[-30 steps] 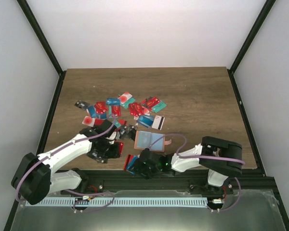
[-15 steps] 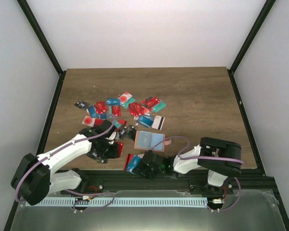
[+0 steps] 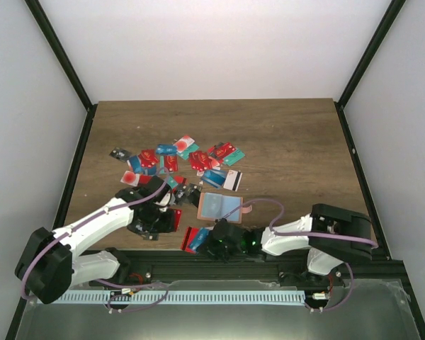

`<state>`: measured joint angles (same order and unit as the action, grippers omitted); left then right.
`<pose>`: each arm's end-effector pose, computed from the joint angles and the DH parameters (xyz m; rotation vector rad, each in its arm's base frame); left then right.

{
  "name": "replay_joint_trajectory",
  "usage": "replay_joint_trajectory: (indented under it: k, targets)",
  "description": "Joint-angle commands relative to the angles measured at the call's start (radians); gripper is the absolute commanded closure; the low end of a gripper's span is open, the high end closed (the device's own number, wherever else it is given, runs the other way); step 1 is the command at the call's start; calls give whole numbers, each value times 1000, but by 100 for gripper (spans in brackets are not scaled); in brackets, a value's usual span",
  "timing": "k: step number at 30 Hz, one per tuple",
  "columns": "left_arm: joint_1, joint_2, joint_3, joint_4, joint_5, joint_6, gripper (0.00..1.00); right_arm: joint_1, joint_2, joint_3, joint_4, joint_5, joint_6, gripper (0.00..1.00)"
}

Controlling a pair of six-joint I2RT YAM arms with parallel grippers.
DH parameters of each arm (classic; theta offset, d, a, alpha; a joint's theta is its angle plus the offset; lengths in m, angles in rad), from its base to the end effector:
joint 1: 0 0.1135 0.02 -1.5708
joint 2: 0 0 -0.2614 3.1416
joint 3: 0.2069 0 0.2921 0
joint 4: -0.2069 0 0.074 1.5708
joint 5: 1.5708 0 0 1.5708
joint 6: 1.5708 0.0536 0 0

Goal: Put the credit cards into the card holder
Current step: Pick up the credit card from the center of the board, then insert the credit card into the card holder.

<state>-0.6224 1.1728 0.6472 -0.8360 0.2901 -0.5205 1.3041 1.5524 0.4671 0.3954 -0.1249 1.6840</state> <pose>0.1715 -0.1419 0.1403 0.2036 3.0673 -0.5522 0.0726 0.2909 0.0691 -0.4467 -2.7596 -1.3265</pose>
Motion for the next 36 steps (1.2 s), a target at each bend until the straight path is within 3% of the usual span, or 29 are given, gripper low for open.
replay_joint_trajectory:
  k: [1,11,16,26,36]
  targets:
    - [-3,-25,50,-4,-4,-21,85,-3,-58,7,-181,62,-29,99]
    - [-3,-78,228,-31,-30,-63,83,-94,-229,167,-401,9,-369,99]
    - [2,-106,313,0,14,-28,67,-216,-369,181,-468,-83,-543,99]
    - [61,-172,279,261,325,-17,33,-482,-598,159,-487,-426,-796,99]
    - [98,-165,208,611,621,-168,31,-563,-662,181,-433,-657,-877,99]
